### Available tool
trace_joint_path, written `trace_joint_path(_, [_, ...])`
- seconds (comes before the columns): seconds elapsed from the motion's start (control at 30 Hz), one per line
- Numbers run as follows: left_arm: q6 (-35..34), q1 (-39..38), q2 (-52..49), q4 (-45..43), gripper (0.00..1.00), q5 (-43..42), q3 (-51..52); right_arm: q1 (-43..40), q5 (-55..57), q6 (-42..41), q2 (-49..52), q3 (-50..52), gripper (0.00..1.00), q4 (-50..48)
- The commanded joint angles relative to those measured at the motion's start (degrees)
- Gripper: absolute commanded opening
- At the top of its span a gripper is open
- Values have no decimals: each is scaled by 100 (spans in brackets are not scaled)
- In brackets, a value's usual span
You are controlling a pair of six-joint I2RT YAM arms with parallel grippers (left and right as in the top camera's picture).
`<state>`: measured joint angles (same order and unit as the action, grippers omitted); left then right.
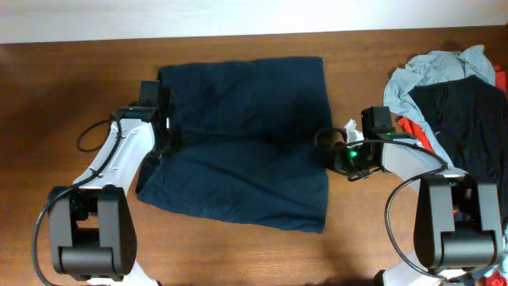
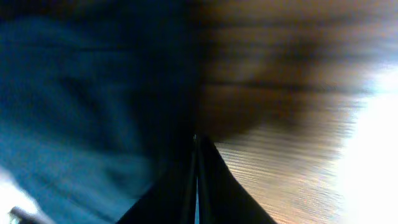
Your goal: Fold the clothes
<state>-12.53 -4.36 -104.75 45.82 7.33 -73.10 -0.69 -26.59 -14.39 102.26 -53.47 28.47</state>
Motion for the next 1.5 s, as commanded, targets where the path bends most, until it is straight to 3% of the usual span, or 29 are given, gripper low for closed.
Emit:
trace_joint_path(0.0, [-72,13,157,-24,1,42,-120,35,-1705,629,-9,-39,4,-267])
trace_joint_path(0.23, [-70,13,157,-35,1,42,-120,35,-2754,1023,-11,-50,4,-566])
trace_joint_path(0.5, [-72,13,160,-59,1,39,-120,37,-2037,901,-9,-48,4,-511])
trace_joint_path(0.73, [-70,13,160,-59,0,42,-120,118,-3534,1740,-9,-48,5,-542])
trace_joint_path(0.8, [-70,13,157,-61,1,42,-120,116,-3130,1469,-9,-48,4,-584])
trace_joint_path(0.87, [-70,13,157,-63,1,39,-120,118,-1878,525,-9,-48,4,-479])
trace_joint_path(0.93, [-70,13,160,-74,1,42,-120,133,-955,372,-9,-48,4,-151])
trace_joint_path(1.13, [-72,13,157,-79,0,39,-120,264,-831,599,4,-46,4,634])
trace_joint_path(1.3, [-70,13,160,-74,0,39,-120,334,420,142,13,-44,4,1502])
trace_joint_path(1.47, [-70,13,160,-79,1,39,-120,367,-302,420,13,-44,4,1856])
